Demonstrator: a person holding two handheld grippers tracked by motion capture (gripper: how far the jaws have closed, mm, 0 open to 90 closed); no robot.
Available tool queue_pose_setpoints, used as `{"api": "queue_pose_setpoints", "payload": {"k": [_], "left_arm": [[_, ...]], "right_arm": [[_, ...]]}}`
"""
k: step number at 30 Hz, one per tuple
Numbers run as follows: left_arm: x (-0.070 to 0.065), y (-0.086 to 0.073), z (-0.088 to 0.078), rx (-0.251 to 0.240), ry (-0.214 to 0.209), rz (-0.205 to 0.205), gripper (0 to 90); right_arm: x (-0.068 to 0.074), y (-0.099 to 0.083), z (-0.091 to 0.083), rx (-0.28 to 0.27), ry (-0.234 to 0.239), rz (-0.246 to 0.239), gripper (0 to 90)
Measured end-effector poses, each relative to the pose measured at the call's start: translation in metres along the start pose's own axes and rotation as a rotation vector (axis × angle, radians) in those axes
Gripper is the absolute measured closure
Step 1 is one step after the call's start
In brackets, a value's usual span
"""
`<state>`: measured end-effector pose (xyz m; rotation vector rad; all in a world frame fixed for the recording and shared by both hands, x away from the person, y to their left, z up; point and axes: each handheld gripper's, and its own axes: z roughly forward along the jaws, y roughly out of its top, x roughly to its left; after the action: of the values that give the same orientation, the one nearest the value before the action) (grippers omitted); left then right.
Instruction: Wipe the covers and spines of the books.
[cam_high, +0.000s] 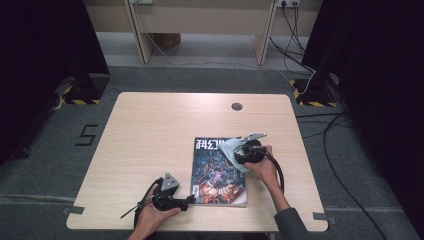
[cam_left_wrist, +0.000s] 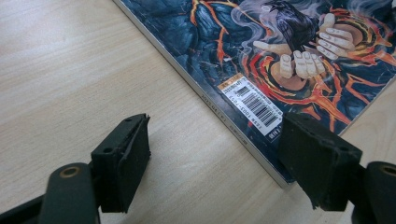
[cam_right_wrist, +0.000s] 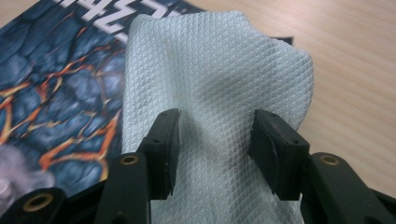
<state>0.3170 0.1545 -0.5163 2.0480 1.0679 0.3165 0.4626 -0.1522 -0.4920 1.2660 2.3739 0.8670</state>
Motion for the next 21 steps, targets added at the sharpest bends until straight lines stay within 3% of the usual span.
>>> {"api": "queue_pose_setpoints", "payload": {"k": [9, 17, 21], "left_arm": [[0.000, 0.000, 0.000, 0.000, 0.001, 0.000, 24.4], [0.000, 0.000, 0.000, -0.002, 0.001, -0.001, 24.4], [0.000, 0.000, 0.000, -0.002, 0.001, -0.001, 24.4]], "right_arm": [[-0.004, 0.006, 0.006, -0.015, -0.028, 0.001, 55.5], [0.011, -0.004, -0.004, -0.002, -0.019, -0.049, 57.2], [0.019, -0.014, -0.015, 0.019, 0.009, -0.062, 56.7]]}}
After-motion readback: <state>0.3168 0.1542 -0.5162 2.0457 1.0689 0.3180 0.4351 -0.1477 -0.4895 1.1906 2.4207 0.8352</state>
